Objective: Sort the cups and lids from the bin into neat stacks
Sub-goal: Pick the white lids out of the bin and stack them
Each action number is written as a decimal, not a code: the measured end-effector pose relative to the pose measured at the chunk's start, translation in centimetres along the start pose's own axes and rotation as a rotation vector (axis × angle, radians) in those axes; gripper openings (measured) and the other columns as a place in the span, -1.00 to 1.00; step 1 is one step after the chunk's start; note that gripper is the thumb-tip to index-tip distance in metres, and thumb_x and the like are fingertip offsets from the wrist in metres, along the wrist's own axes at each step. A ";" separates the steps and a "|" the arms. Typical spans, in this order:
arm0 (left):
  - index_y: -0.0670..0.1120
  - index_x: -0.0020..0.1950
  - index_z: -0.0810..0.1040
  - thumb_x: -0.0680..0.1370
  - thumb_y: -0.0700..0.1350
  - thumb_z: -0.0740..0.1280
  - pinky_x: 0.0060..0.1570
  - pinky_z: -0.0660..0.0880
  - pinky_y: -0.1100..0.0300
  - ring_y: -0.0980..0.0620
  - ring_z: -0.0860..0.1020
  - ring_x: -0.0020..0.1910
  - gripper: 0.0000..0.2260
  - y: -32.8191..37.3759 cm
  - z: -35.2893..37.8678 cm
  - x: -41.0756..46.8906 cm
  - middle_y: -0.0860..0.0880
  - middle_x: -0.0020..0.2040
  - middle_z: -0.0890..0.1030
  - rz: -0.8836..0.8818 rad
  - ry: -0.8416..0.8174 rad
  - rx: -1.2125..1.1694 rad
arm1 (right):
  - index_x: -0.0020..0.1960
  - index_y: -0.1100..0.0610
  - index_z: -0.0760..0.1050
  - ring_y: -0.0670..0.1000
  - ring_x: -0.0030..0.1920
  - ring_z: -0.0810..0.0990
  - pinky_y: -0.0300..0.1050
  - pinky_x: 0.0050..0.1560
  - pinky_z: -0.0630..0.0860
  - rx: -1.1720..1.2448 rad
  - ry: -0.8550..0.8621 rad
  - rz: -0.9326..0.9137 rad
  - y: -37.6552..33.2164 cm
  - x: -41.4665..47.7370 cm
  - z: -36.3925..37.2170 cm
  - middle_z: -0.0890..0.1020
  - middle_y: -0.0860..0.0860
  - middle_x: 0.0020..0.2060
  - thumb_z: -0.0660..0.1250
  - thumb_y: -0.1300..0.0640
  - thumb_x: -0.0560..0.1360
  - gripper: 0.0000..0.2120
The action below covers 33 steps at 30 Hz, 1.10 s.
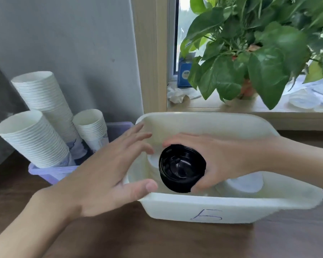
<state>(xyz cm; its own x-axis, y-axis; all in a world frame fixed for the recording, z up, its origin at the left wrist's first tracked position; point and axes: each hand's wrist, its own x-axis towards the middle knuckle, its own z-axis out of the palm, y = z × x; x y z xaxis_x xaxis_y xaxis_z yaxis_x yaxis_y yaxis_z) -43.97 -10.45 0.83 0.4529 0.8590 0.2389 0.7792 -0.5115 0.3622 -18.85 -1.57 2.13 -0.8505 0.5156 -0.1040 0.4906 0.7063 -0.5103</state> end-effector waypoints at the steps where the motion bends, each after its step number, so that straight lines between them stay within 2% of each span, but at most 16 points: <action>1: 0.08 0.34 0.45 0.45 0.56 -0.01 0.41 0.08 0.16 0.24 -0.07 0.59 -0.27 0.0 0.1 0.0 0.16 0.57 0.22 0.009 -0.007 -0.001 | 0.34 -0.25 0.20 -0.36 0.23 0.32 -0.46 0.15 0.27 0.001 0.001 -0.004 0.2 -0.1 0.2 0.34 -0.45 0.10 0.57 -0.01 0.27 -0.21; 3: 0.05 0.38 0.44 0.45 0.55 -0.01 0.42 0.09 0.11 0.20 -0.06 0.60 -0.24 -0.1 0.2 0.0 0.13 0.59 0.21 0.024 -0.016 0.001 | 0.29 -0.28 0.21 -0.47 0.16 0.28 -0.55 0.11 0.22 -0.021 -0.005 -0.006 0.4 -0.3 0.5 0.32 -0.52 0.04 0.57 -0.01 0.27 -0.25; 4: 0.05 0.40 0.44 0.45 0.55 -0.01 0.42 0.09 0.09 0.18 -0.06 0.60 -0.23 -0.2 0.2 0.1 0.11 0.59 0.20 0.029 -0.020 0.003 | 0.30 -0.25 0.22 -0.46 0.14 0.27 -0.54 0.12 0.20 -0.030 -0.025 -0.011 0.5 -0.4 0.7 0.32 -0.50 0.03 0.56 -0.01 0.29 -0.27; 9: 0.09 0.49 0.34 0.46 0.55 0.01 0.42 0.11 0.01 0.14 -0.05 0.61 -0.23 -0.5 0.1 0.1 0.10 0.60 0.18 0.054 -0.036 0.014 | 0.38 -0.15 0.23 -0.20 0.18 0.24 -0.21 0.23 0.23 -0.153 -0.070 -0.037 0.6 -0.4 1.3 0.35 -0.28 0.14 0.51 -0.05 0.33 -0.28; 14: 0.12 0.50 0.30 0.45 0.56 0.01 0.42 0.09 0.05 0.14 -0.06 0.61 -0.23 -0.5 0.1 0.1 0.08 0.60 0.18 0.069 -0.035 0.026 | 0.38 -0.17 0.25 -0.08 0.23 0.23 -0.09 0.26 0.23 -0.381 -0.023 -0.059 0.7 -0.2 2.3 0.35 -0.22 0.23 0.45 -0.13 0.36 -0.34; 17: 0.13 0.49 0.31 0.45 0.57 -0.01 0.42 0.11 0.00 0.13 -0.06 0.61 -0.23 -0.5 0.2 0.2 0.07 0.60 0.19 0.064 -0.035 0.028 | 0.36 -0.24 0.21 -0.06 0.32 0.15 -0.09 0.32 0.16 -0.474 -0.044 -0.065 1.3 -0.1 2.7 0.24 -0.21 0.31 0.43 -0.21 0.33 -0.32; 20: 0.09 0.49 0.35 0.46 0.56 -0.03 0.43 0.12 -0.02 0.12 -0.05 0.61 -0.21 -0.5 0.2 0.2 0.06 0.60 0.20 0.063 -0.034 0.045 | 0.30 -0.26 0.28 -0.11 0.36 0.04 -0.15 0.33 0.07 -0.407 -0.060 -0.055 2.2 0.0 2.5 0.15 -0.19 0.34 0.45 -0.23 0.29 -0.35; 25: 0.04 0.48 0.39 0.48 0.54 -0.05 0.43 0.11 -0.01 0.09 -0.03 0.62 -0.20 -0.5 0.3 0.2 0.02 0.59 0.23 0.073 -0.028 0.058 | 0.28 -0.12 0.41 -0.20 0.32 0.05 -0.18 0.34 0.08 -0.274 -0.021 -0.045 2.8 -0.1 2.2 0.25 -0.17 0.31 0.40 -0.34 0.27 -0.36; 33: 0.08 0.46 0.38 0.50 0.53 -0.04 0.41 0.16 -0.08 0.05 0.01 0.62 -0.26 -0.6 0.5 0.1 0.01 0.58 0.26 0.085 -0.017 0.049 | 0.02 -0.02 0.58 -0.10 0.25 0.22 -0.06 0.29 0.27 -0.272 0.145 -0.083 4.1 0.7 2.9 0.44 -0.07 0.20 0.45 -0.17 0.36 -0.68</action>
<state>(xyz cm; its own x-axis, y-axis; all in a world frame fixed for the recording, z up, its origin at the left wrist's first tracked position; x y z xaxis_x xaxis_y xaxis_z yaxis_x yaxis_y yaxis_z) -44.13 -10.03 0.16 0.5252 0.8129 0.2517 0.7576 -0.5813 0.2968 -17.99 0.26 -2.50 -0.8635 0.5007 0.0613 0.4699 0.8426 -0.2629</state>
